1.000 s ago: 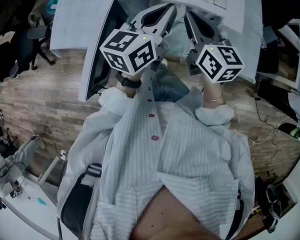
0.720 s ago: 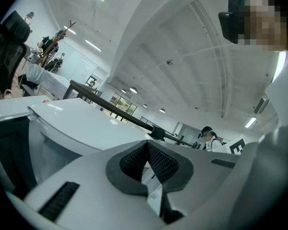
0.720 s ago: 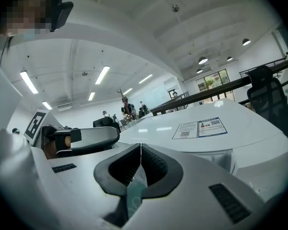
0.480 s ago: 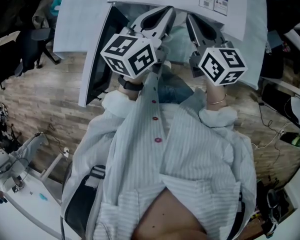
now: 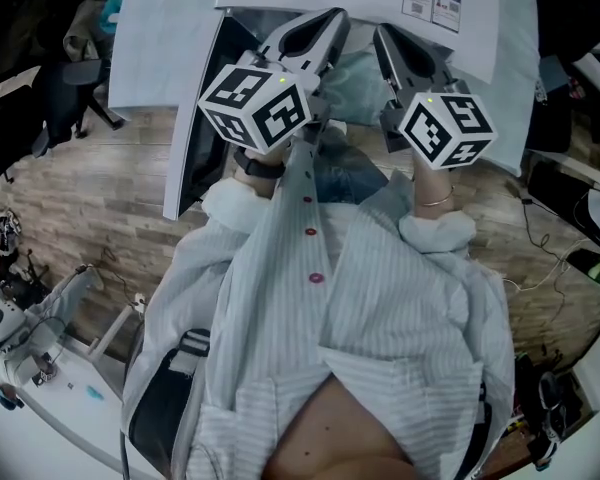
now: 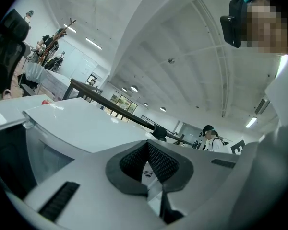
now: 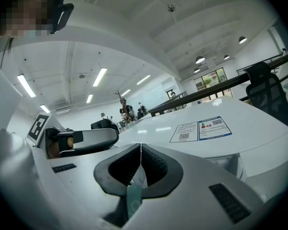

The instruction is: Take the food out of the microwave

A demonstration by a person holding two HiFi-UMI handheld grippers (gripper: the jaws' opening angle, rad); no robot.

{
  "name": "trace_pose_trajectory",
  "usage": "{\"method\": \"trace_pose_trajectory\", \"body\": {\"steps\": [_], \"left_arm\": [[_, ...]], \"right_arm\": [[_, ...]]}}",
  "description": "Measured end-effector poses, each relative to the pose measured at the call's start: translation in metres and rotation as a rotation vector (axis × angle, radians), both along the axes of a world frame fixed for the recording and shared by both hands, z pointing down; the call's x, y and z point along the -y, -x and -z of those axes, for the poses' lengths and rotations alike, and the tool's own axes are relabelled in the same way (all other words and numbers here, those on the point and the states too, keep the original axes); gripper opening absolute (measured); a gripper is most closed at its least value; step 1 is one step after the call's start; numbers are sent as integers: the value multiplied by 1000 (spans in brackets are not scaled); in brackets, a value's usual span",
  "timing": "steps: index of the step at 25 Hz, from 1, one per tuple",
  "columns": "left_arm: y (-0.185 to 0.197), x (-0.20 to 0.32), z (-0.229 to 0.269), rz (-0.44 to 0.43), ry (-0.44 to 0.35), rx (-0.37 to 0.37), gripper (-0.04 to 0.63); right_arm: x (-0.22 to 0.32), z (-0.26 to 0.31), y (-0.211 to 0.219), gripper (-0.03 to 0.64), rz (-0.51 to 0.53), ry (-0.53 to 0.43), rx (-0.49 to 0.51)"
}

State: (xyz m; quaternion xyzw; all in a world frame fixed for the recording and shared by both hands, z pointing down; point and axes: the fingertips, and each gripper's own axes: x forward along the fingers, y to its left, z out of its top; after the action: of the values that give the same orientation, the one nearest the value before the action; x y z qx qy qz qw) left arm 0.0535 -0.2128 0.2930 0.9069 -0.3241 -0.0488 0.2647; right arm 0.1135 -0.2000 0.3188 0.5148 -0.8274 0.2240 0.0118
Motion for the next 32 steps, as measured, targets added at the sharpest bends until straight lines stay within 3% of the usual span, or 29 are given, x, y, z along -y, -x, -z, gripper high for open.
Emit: {"method": "trace_pose_trajectory", "body": {"steps": [16,32], "left_arm": [[5,1,-26,-19,52,0,9],[7,-6,-100,-29,231,43,9]], "right_arm": [[-5,-37,-1,34,-10,75,22],[-10,-97,-1,34,-36,218,52]]}}
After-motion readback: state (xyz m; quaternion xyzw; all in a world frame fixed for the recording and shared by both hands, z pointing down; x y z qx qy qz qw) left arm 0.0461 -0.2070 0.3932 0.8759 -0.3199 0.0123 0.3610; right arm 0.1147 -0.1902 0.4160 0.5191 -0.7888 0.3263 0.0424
